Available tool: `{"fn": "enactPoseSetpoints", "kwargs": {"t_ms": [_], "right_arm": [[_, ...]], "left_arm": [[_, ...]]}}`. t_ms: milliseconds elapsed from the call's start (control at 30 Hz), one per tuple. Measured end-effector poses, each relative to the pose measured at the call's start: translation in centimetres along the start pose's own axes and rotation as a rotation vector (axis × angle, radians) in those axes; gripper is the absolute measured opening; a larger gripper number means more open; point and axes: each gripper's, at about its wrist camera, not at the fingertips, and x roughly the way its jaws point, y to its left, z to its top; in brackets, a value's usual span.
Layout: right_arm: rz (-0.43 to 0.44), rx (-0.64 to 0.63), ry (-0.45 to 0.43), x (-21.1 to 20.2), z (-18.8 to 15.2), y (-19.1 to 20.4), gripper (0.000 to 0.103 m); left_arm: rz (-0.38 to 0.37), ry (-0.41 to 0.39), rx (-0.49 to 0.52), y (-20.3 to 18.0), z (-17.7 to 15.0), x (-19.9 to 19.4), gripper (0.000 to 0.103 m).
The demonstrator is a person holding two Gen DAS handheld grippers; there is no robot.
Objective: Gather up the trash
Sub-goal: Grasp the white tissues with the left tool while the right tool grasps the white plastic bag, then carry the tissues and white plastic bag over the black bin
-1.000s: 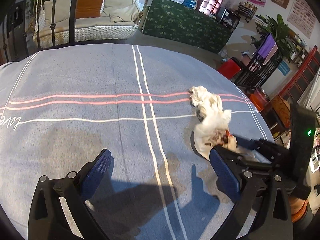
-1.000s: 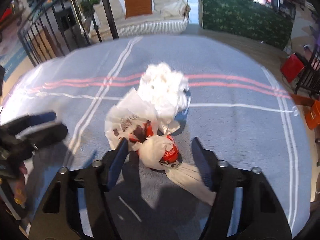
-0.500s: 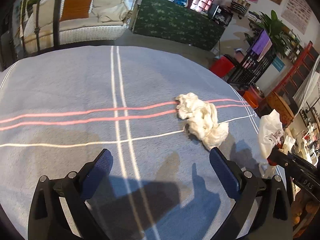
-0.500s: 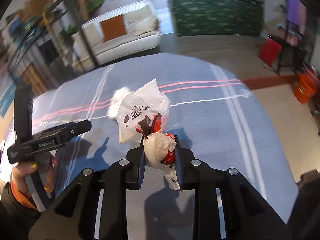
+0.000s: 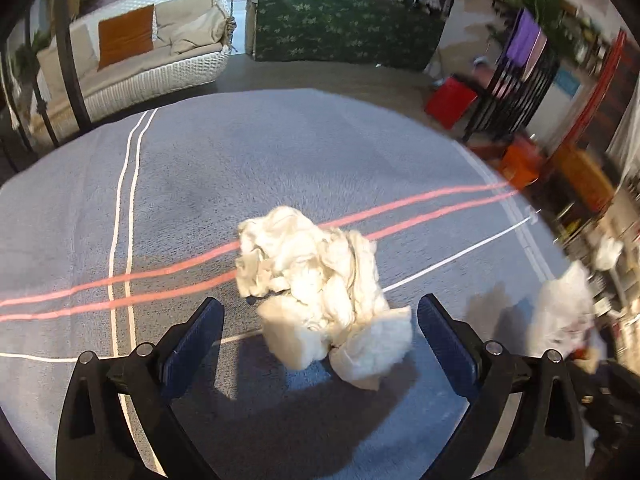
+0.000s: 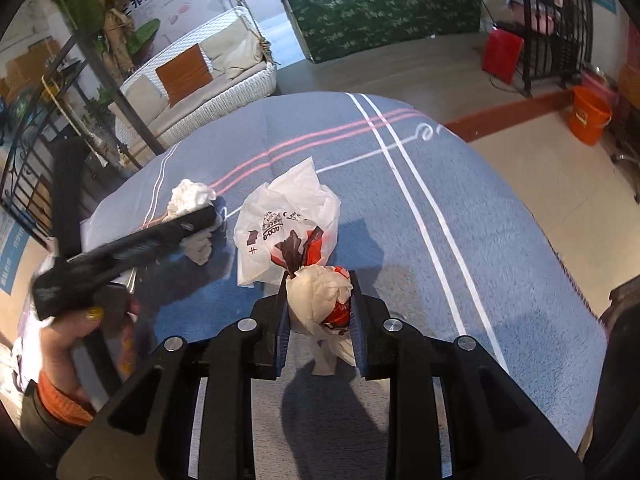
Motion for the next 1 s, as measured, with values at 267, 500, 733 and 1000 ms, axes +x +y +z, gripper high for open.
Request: {"fn": "enactPoseSetpoints", "kwargs": {"t_ms": [267, 500, 733, 1000], "right_arm": [[0.008, 0.037, 0.005, 0.2, -0.2, -0.5, 0.026], [0.012, 0.032, -0.007, -0.6, -0.2, 0.3, 0.026], [0.038, 0.008, -0.045, -2.1, -0.6, 0.5, 0.026], [0.058, -0.047, -0.099, -4.6, -2.3, 1.0, 0.026]], "left_arm": [[0.047, -0.049, -0.04, 1.6, -0.5, -1.3, 0.047], [-0.034, -0.063, -0.135, 3.1, -0.8, -2.3, 0.039], [-0.096, -0.092, -0.161, 2.3, -2.3, -4.4, 0.039], [-0.171, -0.132, -0.166, 0.4, -4.6, -8.1, 0.039]]}}
